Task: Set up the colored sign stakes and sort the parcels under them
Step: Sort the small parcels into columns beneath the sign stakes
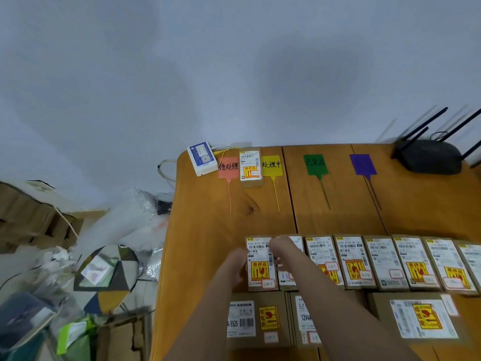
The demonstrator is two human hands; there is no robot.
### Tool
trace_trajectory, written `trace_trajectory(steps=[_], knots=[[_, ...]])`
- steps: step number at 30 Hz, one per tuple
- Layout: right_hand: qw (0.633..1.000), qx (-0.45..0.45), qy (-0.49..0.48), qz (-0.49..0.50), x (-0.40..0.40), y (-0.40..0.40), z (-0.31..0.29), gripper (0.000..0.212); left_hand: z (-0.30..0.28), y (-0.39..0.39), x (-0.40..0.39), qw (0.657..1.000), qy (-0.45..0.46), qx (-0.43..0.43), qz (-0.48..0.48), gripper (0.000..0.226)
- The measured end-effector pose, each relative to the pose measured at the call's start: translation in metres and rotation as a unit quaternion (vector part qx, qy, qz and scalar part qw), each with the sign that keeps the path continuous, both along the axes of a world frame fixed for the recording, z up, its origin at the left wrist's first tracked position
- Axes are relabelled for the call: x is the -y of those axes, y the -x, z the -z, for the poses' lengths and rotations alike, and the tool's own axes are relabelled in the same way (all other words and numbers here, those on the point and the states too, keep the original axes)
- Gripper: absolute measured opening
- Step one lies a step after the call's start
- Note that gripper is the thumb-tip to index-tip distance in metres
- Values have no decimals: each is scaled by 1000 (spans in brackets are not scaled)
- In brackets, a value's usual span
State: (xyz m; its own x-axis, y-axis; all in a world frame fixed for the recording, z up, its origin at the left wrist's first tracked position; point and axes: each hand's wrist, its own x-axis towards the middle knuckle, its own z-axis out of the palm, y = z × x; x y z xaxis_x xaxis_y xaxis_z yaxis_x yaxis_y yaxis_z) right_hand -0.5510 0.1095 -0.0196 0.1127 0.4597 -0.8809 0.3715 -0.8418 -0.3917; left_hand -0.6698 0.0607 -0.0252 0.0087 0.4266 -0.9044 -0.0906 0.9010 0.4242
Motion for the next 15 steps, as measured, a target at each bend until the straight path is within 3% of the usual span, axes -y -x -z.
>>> trace_trajectory(steps=[6, 11, 15], knots=[[1000, -11, 9, -17, -1, 9, 1, 44, 6, 8, 0, 998, 5, 50, -38, 28], [1000, -3, -27, -7, -15, 0, 72, 43, -1, 15, 6, 995, -38, 75, -56, 26], [995, -48, -83, 35, 3, 17, -38, 22, -29, 30, 3, 989, -137, 40, -45, 37]])
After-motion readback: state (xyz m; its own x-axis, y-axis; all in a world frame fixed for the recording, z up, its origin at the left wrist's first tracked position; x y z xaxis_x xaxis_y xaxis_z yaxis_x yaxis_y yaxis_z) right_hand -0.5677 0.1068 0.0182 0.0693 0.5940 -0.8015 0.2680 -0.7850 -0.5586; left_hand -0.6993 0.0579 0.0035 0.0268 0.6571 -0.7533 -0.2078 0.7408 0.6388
